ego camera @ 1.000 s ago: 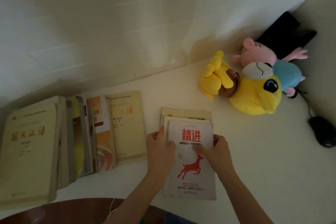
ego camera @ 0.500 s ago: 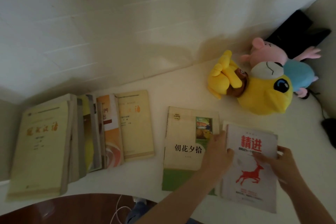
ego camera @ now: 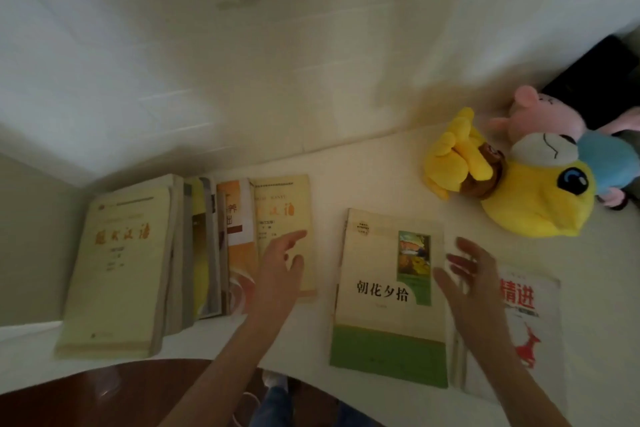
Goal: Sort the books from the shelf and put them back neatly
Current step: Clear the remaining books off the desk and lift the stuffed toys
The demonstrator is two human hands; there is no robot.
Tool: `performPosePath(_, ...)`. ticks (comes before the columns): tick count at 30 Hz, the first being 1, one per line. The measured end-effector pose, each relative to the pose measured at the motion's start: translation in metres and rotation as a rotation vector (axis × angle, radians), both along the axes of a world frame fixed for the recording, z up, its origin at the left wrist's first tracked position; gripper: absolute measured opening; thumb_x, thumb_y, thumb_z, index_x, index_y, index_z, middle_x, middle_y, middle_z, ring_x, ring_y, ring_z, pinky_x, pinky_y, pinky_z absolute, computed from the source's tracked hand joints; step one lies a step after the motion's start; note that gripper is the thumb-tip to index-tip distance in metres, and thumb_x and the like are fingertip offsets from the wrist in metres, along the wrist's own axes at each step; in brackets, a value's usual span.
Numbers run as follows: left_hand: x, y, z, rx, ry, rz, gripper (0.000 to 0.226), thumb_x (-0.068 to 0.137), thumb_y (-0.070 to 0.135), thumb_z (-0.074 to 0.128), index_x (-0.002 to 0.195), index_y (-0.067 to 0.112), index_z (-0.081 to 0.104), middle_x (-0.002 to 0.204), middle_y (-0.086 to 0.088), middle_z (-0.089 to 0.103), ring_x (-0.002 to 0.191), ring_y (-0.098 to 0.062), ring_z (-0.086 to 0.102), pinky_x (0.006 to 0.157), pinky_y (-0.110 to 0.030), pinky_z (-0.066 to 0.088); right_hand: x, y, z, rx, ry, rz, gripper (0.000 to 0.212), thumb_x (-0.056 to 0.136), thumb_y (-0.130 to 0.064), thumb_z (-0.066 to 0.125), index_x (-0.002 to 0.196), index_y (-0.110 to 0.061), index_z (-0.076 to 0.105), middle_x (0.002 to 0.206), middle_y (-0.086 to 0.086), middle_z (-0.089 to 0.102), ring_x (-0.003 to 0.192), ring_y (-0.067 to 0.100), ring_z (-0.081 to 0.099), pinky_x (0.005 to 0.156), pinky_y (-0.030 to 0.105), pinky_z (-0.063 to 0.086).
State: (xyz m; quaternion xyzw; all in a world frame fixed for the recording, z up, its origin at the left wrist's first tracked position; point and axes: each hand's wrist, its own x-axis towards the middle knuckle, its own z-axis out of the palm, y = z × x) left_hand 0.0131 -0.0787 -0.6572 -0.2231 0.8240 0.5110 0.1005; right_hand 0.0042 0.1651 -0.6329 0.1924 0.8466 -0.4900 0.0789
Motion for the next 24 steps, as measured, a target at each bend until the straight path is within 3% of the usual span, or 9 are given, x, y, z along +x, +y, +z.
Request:
performPosePath(2,0.005,-0.027,0.003,-0.005,-0.015,0.066,0.038,0.096,0.007,0.048,0.124,0.033,0.052,0.134,0.007,0.049,0.121,-0.014,0.049,0.097,-0.029,0.045,-0.005,-0.056,0.007,-0.226,-0.097,0.158,0.047,0.089,-0.012,0.063,0.13,-0.025,0.045,0.121,-0.012,0.054,0.111,0.01,0.053,0.092,0.027,0.044)
performPosePath(4,0.009,-0.051,0.007,-0.033,-0.011,0.128,0.037,0.098,0.01,0.046,0.129,0.028,0.052,0.135,0.006,0.046,0.111,-0.01,0.054,0.083,-0.023,0.049,-0.009,-0.104,0.005,-0.323,-0.207,0.274,0.049,0.092,-0.018,0.061,0.136,-0.024,0.042,0.13,-0.01,0.053,0.118,0.008,0.051,0.094,0.022,0.041)
performPosePath(6,0.009,-0.069,0.009,-0.04,0.014,0.183,0.038,0.097,0.007,0.045,0.129,0.026,0.054,0.135,0.008,0.046,0.113,-0.007,0.051,0.092,-0.031,0.049,-0.015,-0.143,-0.004,-0.346,-0.255,0.342,0.054,0.093,-0.021,0.06,0.142,-0.02,0.038,0.139,-0.004,0.048,0.122,0.008,0.046,0.099,0.022,0.038)
performPosePath(8,0.008,-0.082,0.009,-0.043,0.022,0.2,0.038,0.096,0.004,0.046,0.124,0.028,0.055,0.131,0.01,0.047,0.124,-0.015,0.048,0.103,-0.043,0.044,-0.02,-0.173,-0.012,-0.349,-0.321,0.378,0.06,0.094,-0.023,0.059,0.146,-0.017,0.032,0.146,-0.001,0.041,0.129,0.012,0.042,0.105,0.028,0.036)
performPosePath(14,0.014,-0.095,0.005,-0.112,0.022,0.141,0.04,0.095,0.004,0.051,0.126,0.029,0.05,0.137,-0.001,0.045,0.126,-0.017,0.046,0.104,-0.039,0.044,-0.037,-0.206,-0.046,-0.065,-0.372,0.251,0.074,0.088,-0.022,0.062,0.147,-0.008,0.019,0.149,0.011,0.02,0.136,0.028,0.025,0.111,0.041,0.03)
performPosePath(16,0.018,-0.095,0.003,-0.103,0.015,0.105,0.041,0.094,0.0,0.049,0.124,0.029,0.05,0.139,0.0,0.043,0.123,-0.01,0.043,0.1,-0.023,0.044,-0.043,-0.205,-0.053,0.031,-0.401,0.216,0.076,0.086,-0.022,0.065,0.145,-0.006,0.02,0.146,0.013,0.016,0.135,0.031,0.021,0.11,0.041,0.029)
performPosePath(18,0.02,-0.095,0.001,-0.113,0.004,0.061,0.043,0.094,-0.002,0.048,0.129,0.022,0.05,0.14,0.002,0.041,0.116,-0.001,0.038,0.083,0.001,0.038,-0.048,-0.203,-0.06,0.115,-0.454,0.222,0.074,0.083,-0.024,0.068,0.14,-0.003,0.027,0.142,0.014,0.021,0.132,0.033,0.024,0.107,0.04,0.03)
performPosePath(19,0.021,-0.094,0.0,-0.109,-0.002,0.046,0.043,0.094,-0.002,0.048,0.132,0.019,0.049,0.141,0.002,0.04,0.115,0.0,0.037,0.076,0.005,0.037,-0.052,-0.202,-0.066,0.104,-0.478,0.2,0.072,0.08,-0.025,0.071,0.136,-0.002,0.033,0.139,0.015,0.028,0.128,0.033,0.032,0.105,0.041,0.036)
performPosePath(24,0.023,-0.089,-0.004,-0.086,-0.062,0.015,0.044,0.096,0.004,0.048,0.137,0.021,0.045,0.147,0.005,0.031,0.12,-0.003,0.036,0.095,-0.016,0.038,-0.072,-0.192,-0.099,-0.109,-0.546,0.06,0.085,0.05,-0.031,0.085,0.122,-0.001,0.051,0.118,0.014,0.059,0.102,0.032,0.06,0.084,0.046,0.055)
